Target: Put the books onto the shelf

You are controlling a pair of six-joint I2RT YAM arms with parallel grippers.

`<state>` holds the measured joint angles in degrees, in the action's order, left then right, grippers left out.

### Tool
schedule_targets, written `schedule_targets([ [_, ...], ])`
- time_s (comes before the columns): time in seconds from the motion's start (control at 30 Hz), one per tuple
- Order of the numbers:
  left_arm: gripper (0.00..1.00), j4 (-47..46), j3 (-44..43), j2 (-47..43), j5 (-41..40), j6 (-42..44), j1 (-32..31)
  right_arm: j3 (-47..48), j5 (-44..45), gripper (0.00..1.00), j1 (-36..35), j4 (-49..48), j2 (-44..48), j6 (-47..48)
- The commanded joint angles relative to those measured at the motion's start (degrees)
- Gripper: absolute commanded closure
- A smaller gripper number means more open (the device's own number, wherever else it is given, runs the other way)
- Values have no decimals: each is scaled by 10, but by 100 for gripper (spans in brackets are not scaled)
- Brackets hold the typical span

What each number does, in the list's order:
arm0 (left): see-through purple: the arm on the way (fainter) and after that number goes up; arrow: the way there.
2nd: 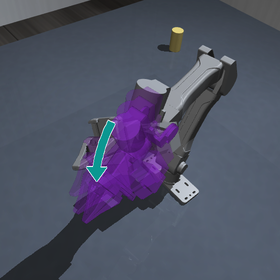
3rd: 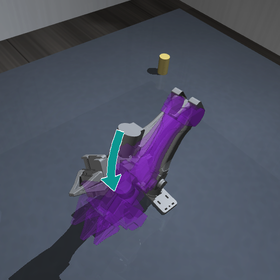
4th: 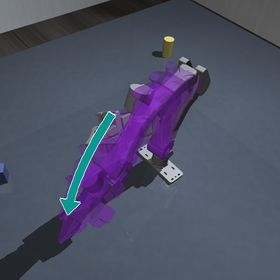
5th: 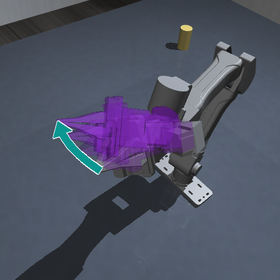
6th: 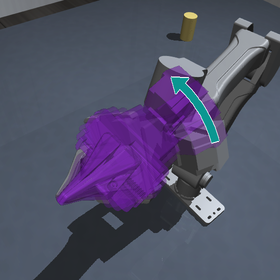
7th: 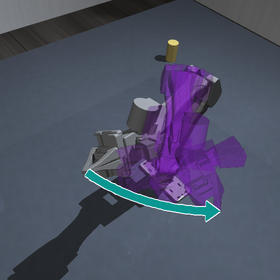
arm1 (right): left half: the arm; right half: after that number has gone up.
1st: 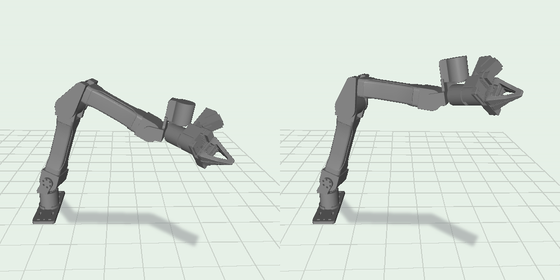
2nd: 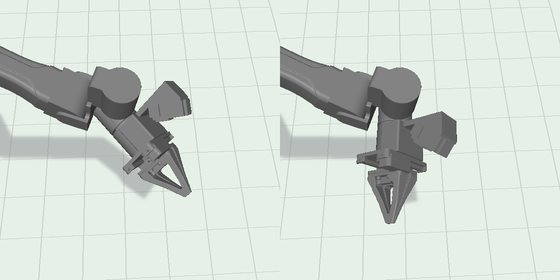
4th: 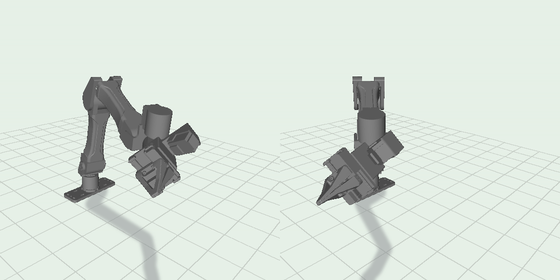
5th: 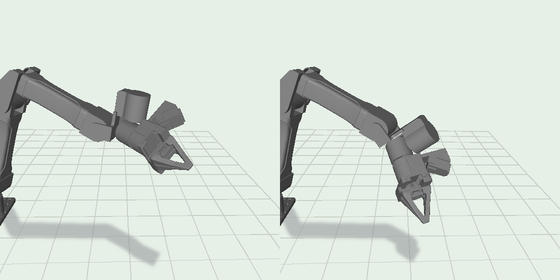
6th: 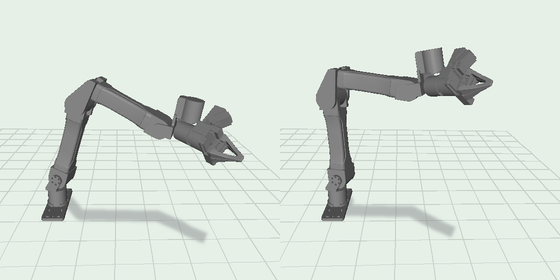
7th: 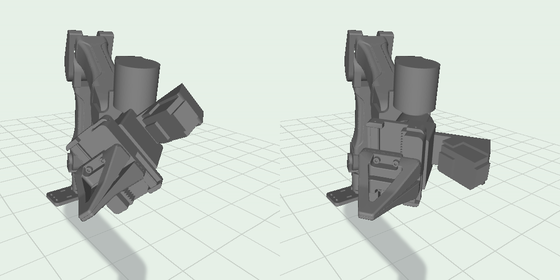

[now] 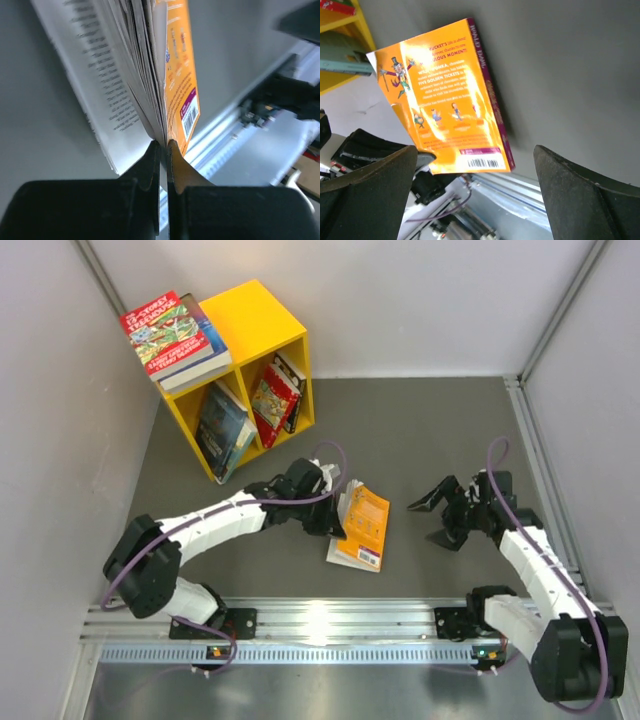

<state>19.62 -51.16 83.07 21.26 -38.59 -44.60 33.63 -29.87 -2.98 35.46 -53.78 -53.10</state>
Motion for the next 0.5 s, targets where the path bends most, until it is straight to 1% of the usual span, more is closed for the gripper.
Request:
schedule_targets([
  [0.0, 100, -81, -22, -24, 119, -31, 3, -40, -66, 0, -25, -185, 3, -85],
  [0.03, 100, -106, -16, -26, 126, -47, 4, -44, -63, 0, -33, -199, -6, -98],
  [0.13, 100, -149, -5, -31, 153, -83, 9, -45, -43, 0, -72, -234, -39, -96],
  [0.17, 100, -158, -4, -33, 157, -90, 10, -43, -39, 0, -93, -240, -49, -93],
  [0.27, 100, -184, 0, -38, 167, -112, 18, -43, -28, 0, -121, -261, -83, -90],
  [0.33, 100, -191, 6, -41, 170, -126, 25, -49, -27, 0, -130, -278, -94, -98],
  [0.47, 100, -241, 29, -42, 178, -145, 36, -80, -37, 0, -135, -324, -94, -129],
])
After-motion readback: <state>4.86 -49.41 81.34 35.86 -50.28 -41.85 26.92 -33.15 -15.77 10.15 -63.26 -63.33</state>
